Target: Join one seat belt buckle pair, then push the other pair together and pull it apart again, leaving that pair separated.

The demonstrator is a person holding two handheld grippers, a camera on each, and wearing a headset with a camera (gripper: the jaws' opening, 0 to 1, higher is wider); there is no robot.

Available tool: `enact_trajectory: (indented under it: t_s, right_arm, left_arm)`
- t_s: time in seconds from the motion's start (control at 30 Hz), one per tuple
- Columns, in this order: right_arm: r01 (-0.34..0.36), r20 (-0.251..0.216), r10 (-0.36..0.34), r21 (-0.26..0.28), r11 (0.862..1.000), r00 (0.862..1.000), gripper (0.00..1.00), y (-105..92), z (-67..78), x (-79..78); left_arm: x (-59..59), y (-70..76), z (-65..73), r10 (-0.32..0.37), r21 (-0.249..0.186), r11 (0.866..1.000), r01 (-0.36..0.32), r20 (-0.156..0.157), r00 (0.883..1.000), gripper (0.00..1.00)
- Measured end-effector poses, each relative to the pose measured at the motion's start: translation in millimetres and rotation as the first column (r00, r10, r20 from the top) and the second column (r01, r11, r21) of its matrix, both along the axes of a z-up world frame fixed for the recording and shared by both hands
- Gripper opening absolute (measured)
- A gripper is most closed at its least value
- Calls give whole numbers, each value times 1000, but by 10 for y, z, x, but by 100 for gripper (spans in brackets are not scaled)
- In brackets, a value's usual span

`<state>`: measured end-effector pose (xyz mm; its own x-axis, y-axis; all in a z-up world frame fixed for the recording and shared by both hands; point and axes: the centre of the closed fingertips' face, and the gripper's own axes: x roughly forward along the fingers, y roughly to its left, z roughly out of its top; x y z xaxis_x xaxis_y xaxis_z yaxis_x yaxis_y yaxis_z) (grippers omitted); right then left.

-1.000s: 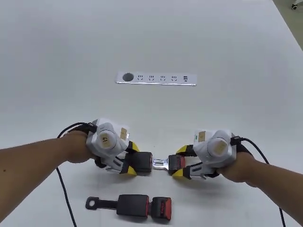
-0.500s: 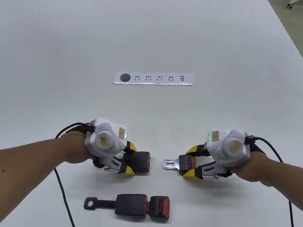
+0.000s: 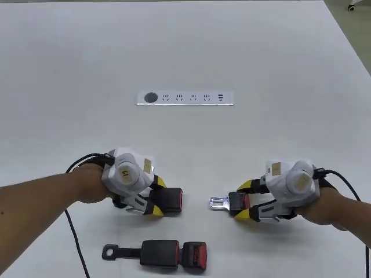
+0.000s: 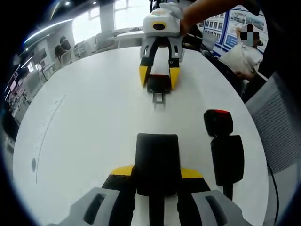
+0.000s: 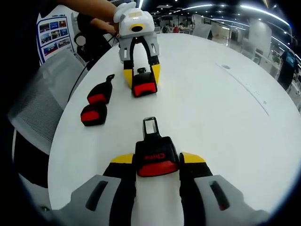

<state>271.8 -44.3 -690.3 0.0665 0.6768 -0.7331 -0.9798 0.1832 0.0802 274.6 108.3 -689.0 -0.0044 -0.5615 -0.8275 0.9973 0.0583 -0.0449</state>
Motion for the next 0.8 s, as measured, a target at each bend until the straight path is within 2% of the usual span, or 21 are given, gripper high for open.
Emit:
enact_trajectory:
  t_s: [0.5, 0.8]
  right_arm:
    - [12, -3, -12, -5, 1000, 1000, 34, -290, -4, -3]
    - [17, 7, -17, -1, 1000, 1000, 34, -341, 1, -49]
  left_arm:
    - [7, 10, -17, -1, 11, 1000, 1, 1, 1000, 34]
    - [10, 9, -26, 5, 20, 1000, -5, 3, 1000, 34]
